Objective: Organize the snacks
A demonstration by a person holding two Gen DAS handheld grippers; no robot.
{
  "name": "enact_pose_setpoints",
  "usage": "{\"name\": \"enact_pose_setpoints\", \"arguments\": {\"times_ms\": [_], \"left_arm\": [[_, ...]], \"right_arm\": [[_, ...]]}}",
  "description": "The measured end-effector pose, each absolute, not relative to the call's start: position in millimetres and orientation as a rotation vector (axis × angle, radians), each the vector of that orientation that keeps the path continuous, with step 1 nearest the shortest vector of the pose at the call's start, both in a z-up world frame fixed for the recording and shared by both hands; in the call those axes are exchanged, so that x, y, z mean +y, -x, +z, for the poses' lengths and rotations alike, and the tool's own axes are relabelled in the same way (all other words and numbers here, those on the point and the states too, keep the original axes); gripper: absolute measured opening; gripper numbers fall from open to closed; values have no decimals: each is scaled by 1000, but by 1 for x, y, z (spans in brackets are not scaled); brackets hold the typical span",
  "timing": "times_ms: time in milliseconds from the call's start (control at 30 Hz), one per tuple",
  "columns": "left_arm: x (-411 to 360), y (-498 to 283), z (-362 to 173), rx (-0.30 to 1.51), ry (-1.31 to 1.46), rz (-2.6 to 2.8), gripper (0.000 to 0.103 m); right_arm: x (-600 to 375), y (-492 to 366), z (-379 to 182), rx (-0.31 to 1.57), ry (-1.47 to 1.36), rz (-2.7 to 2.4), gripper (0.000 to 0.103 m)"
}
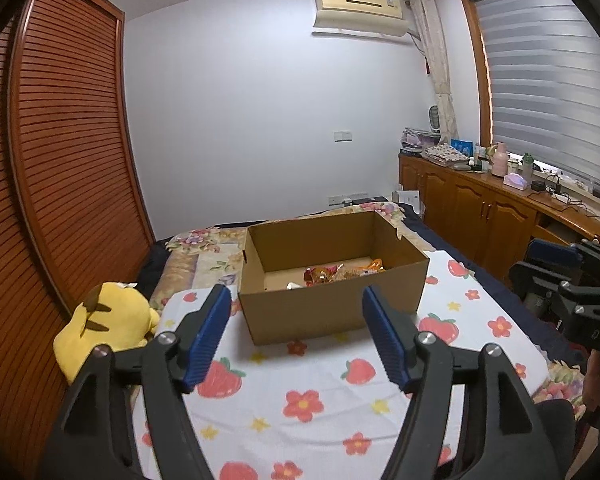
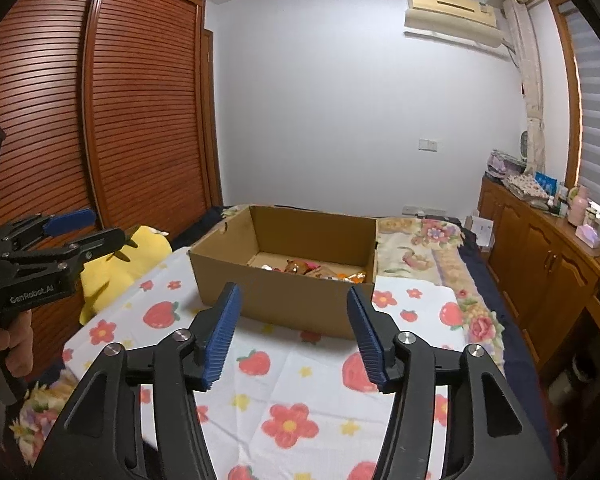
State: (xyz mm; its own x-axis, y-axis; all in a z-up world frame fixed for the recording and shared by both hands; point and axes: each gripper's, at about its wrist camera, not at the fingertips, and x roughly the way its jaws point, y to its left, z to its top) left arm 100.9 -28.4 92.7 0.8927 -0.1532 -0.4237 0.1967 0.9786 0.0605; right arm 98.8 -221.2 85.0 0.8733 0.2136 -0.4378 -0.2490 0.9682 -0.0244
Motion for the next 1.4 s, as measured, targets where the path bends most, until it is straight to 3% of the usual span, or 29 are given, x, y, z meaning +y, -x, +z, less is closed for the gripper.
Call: {"name": "enact_pose_setpoints", "arguments": {"times_ms": [367, 1400], "left_arm": [[-29, -35, 83, 374, -99, -150, 103], [-10, -6, 22, 470, -58, -38, 103]], "right_arm": [[-225, -53, 84, 421, 53, 163, 103], [-238, -12, 44, 460, 28, 62, 103]]}}
